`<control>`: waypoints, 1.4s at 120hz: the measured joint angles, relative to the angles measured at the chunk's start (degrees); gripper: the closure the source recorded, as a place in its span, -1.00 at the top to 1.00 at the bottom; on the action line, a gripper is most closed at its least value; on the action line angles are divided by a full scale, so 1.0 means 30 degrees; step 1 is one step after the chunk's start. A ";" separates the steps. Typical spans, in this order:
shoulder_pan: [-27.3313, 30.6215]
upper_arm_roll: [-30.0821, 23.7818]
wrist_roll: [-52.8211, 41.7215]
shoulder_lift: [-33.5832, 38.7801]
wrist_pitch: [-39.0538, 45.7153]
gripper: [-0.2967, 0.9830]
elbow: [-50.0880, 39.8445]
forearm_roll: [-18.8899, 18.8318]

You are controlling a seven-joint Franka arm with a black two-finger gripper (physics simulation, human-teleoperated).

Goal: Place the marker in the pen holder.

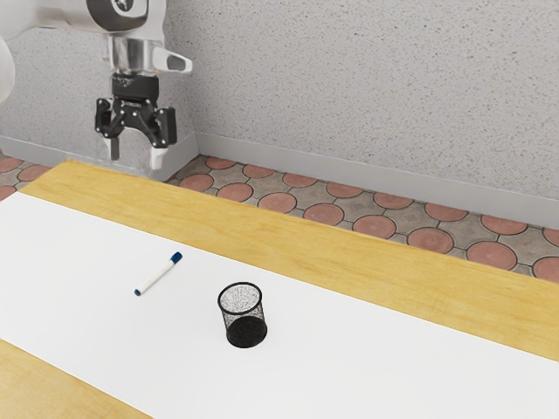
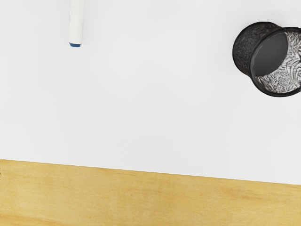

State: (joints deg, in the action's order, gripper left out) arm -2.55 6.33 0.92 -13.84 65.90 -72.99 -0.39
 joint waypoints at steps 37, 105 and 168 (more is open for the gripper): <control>-0.0088 -0.0052 0.0047 0.2370 0.5873 0.54 -0.3501 -0.0272; 0.0003 0.2767 -0.2772 0.0419 1.8599 0.54 -1.3013 -0.0196; 0.0079 0.3515 -0.5927 -0.3566 2.2018 0.54 -1.1876 0.1038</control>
State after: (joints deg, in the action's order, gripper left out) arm -2.32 16.87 -16.86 -24.54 131.95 -108.62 2.72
